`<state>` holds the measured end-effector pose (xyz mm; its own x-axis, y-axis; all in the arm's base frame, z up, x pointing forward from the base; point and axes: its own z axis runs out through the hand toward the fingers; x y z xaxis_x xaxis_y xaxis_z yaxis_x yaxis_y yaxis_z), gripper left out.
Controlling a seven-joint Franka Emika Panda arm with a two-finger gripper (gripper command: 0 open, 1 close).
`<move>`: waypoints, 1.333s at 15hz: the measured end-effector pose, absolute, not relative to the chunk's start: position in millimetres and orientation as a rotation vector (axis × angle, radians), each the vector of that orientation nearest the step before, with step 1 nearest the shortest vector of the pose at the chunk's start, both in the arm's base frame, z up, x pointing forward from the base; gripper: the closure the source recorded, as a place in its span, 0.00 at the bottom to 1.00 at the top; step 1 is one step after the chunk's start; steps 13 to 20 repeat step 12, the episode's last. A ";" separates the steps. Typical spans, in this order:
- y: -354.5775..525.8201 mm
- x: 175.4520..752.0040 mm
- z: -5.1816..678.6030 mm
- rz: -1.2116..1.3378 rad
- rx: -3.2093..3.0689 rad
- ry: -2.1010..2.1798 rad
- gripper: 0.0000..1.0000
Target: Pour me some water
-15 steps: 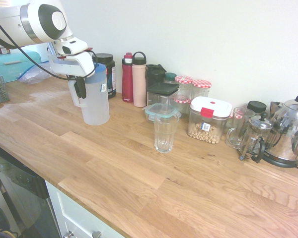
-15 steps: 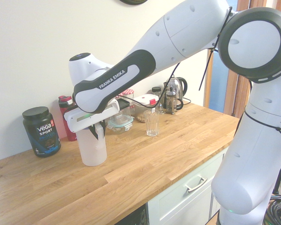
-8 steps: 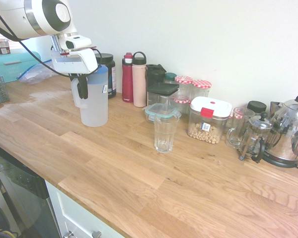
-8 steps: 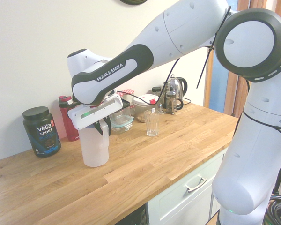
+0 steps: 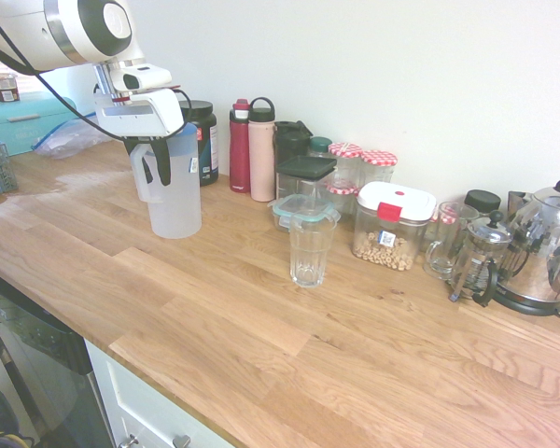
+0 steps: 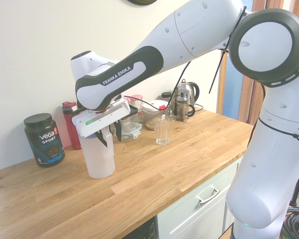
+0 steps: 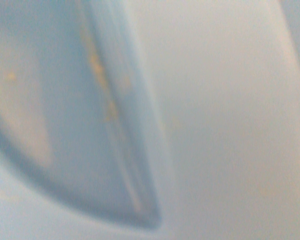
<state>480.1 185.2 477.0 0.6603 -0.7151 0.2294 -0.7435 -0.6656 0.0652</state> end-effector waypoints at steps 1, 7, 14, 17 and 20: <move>185.0 478.8 477.6 0.266 2.722 -1.193 0.00; 190.3 469.4 492.3 0.168 2.867 -1.090 0.00; 169.1 428.9 521.9 0.097 2.903 -0.997 0.00; 169.1 428.9 521.9 0.097 2.903 -0.997 0.00; 169.1 428.9 521.9 0.097 2.903 -0.997 0.00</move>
